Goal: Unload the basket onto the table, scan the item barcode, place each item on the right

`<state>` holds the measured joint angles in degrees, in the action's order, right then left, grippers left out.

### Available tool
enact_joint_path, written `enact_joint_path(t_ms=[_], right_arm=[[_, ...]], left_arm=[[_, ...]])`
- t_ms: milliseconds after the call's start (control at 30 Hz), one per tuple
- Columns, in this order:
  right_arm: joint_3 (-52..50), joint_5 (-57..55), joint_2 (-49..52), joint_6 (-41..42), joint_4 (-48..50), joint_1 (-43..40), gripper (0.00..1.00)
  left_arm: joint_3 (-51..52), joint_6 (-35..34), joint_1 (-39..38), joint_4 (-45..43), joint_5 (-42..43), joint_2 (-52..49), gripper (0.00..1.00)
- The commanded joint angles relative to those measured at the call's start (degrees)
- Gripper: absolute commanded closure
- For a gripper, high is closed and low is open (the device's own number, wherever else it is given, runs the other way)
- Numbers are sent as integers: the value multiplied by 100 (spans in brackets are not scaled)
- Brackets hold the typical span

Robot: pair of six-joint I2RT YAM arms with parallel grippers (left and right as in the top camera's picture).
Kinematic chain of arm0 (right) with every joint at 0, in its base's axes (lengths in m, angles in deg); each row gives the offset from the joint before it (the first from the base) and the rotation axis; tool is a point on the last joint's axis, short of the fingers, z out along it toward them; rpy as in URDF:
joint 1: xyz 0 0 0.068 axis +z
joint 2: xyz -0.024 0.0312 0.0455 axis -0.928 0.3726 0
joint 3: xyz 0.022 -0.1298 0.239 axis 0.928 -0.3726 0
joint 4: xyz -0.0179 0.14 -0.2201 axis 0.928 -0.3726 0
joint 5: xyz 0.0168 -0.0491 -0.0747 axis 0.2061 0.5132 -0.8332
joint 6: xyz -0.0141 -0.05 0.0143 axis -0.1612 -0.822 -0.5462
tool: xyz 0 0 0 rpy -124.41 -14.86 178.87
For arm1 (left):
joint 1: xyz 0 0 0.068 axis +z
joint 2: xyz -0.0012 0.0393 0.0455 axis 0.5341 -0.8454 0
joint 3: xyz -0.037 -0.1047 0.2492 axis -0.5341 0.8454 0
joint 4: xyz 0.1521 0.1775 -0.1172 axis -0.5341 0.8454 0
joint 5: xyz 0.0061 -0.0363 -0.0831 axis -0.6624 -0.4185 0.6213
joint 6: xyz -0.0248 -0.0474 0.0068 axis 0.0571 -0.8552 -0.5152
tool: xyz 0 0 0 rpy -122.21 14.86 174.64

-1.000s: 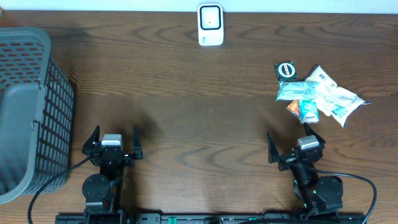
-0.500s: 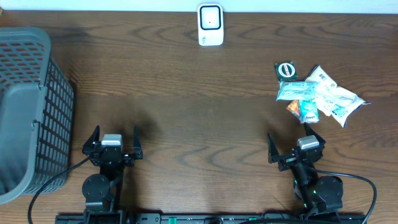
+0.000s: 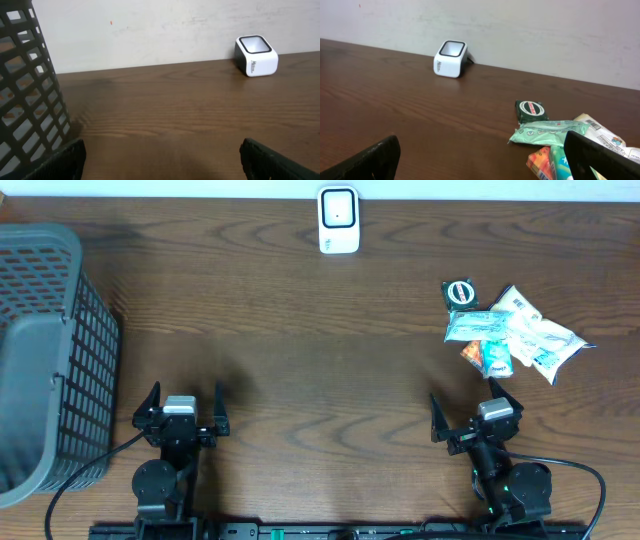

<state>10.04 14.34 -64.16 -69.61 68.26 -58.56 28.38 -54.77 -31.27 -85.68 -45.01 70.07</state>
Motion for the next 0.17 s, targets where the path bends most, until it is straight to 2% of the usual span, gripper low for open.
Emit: enact_joint_path(t_ms=[0, 133], right_arm=[[-7, -31, -31, 52, -26, 57, 1], [-7, -31, -31, 52, -26, 57, 1]], left_arm=[[66, 96, -7, 236, 39, 31, 2], [66, 94, -7, 236, 39, 31, 2]])
